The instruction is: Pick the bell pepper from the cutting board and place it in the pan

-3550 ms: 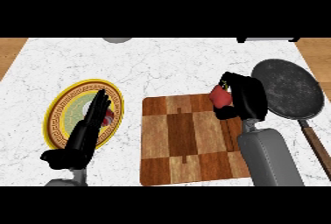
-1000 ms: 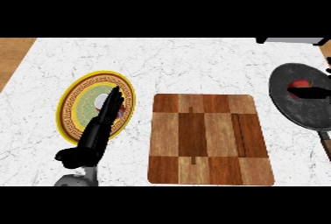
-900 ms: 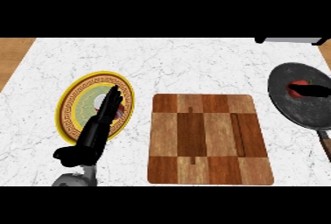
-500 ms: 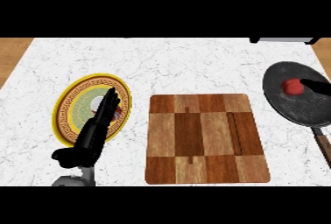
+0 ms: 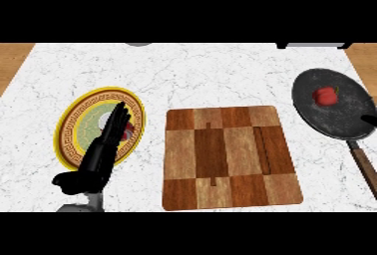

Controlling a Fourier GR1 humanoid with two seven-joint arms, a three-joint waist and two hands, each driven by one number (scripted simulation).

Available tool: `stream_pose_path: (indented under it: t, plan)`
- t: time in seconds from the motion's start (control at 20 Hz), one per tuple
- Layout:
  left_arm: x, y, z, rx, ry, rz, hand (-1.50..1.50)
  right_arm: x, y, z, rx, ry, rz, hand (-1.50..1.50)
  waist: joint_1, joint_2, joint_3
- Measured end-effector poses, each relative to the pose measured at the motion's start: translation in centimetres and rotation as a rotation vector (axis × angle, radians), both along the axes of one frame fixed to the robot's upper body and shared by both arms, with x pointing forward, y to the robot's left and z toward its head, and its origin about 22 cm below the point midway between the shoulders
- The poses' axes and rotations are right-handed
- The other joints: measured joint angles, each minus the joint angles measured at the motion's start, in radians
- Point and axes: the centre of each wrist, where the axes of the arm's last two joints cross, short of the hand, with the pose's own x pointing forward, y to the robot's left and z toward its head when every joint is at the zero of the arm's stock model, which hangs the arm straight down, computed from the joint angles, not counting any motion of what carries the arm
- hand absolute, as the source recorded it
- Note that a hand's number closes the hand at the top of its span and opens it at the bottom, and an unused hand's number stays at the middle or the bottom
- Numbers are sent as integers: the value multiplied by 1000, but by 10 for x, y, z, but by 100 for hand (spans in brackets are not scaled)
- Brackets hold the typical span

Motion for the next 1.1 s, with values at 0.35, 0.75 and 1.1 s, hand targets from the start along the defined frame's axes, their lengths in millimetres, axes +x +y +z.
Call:
stream_pose_path:
  t: [0.35, 0.75, 1.1]
  plan:
    - [0, 8, 0, 2, 4, 2, 0, -37, -11, -19, -20, -31, 89, -150, -5, -3, -1]
    - [1, -5, 5, -8, 11, 4, 0, -66, 1, -32, -48, -6, 110, -150, -6, -3, -2]
    - [2, -2, 8, -3, 10, 4, 0, -87, 7, -25, -78, 19, 100, -150, -5, -2, -1]
